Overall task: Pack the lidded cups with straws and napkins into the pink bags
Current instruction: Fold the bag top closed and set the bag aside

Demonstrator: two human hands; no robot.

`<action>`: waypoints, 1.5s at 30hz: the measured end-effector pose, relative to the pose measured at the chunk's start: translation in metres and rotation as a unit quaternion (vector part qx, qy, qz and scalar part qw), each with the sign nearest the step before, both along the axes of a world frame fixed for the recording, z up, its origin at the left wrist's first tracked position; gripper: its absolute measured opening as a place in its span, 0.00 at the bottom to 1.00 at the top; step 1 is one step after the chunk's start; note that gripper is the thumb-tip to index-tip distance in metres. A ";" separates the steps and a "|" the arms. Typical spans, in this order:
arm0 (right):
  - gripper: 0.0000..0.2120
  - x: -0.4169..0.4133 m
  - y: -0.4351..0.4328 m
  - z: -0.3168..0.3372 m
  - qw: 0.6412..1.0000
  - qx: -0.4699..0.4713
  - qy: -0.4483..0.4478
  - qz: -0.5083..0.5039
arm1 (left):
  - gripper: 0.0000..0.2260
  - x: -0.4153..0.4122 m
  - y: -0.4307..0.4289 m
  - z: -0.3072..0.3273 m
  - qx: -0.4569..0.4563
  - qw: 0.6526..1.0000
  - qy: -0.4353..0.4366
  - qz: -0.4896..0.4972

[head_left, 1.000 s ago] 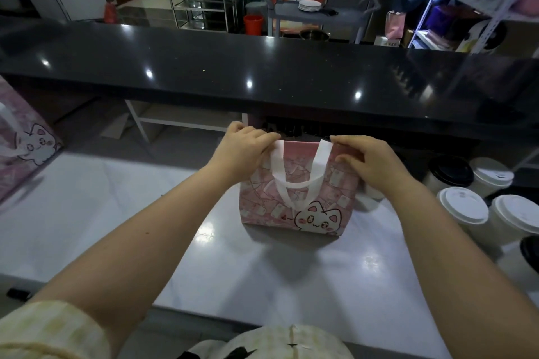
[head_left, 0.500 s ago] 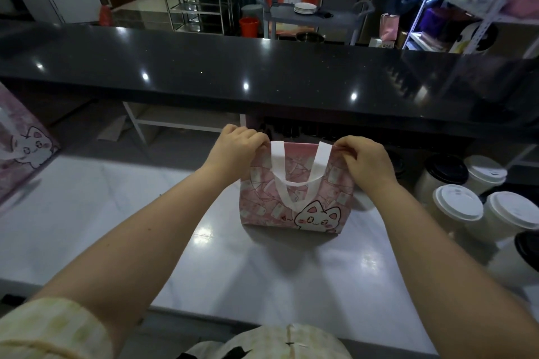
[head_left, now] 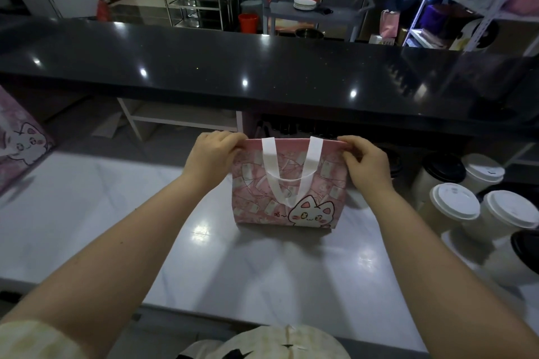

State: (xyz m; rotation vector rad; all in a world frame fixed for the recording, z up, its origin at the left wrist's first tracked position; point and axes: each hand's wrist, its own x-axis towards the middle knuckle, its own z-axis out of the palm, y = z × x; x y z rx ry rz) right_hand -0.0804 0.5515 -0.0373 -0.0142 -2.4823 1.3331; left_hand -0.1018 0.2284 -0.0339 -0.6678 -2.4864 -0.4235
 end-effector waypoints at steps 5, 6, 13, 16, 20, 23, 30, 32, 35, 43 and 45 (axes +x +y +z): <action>0.38 0.020 -0.003 -0.027 0.989 -0.132 -0.055 0.046 | 0.29 0.010 -0.001 -0.024 0.078 0.991 -0.091 0.065; 0.41 0.025 -0.004 -0.034 0.986 -0.142 -0.067 0.052 | 0.32 0.012 -0.002 -0.029 0.092 0.988 -0.105 0.071; 0.44 0.045 -0.007 -0.080 0.972 -0.188 -0.135 0.043 | 0.25 0.040 0.010 -0.060 0.367 0.888 -0.262 0.093; 0.44 0.051 -0.005 -0.089 0.969 -0.199 -0.143 0.035 | 0.20 0.052 0.019 -0.073 0.448 0.837 -0.301 0.091; 0.41 0.055 -0.007 -0.094 0.964 -0.220 -0.149 0.026 | 0.17 0.065 0.022 -0.089 0.516 0.789 -0.320 0.098; 0.35 0.053 -0.013 -0.091 0.961 -0.237 -0.140 0.012 | 0.19 0.067 0.021 -0.092 0.567 0.747 -0.338 0.081; 0.24 0.048 -0.036 -0.088 0.949 -0.284 -0.139 0.020 | 0.14 0.071 0.023 -0.088 0.628 0.714 -0.298 0.084; 0.23 0.046 -0.045 -0.087 0.947 -0.288 -0.137 0.030 | 0.12 0.076 0.019 -0.088 0.650 0.697 -0.286 0.097; 0.22 0.040 -0.059 -0.082 0.947 -0.290 -0.129 0.049 | 0.09 0.085 0.007 -0.086 0.677 0.676 -0.266 0.121; 0.22 0.019 -0.129 -0.064 0.933 -0.286 -0.147 0.164 | 0.07 0.115 -0.047 -0.067 0.680 0.675 -0.185 0.219; 0.22 0.015 -0.151 -0.059 0.924 -0.290 -0.151 0.200 | 0.07 0.123 -0.066 -0.060 0.681 0.673 -0.162 0.238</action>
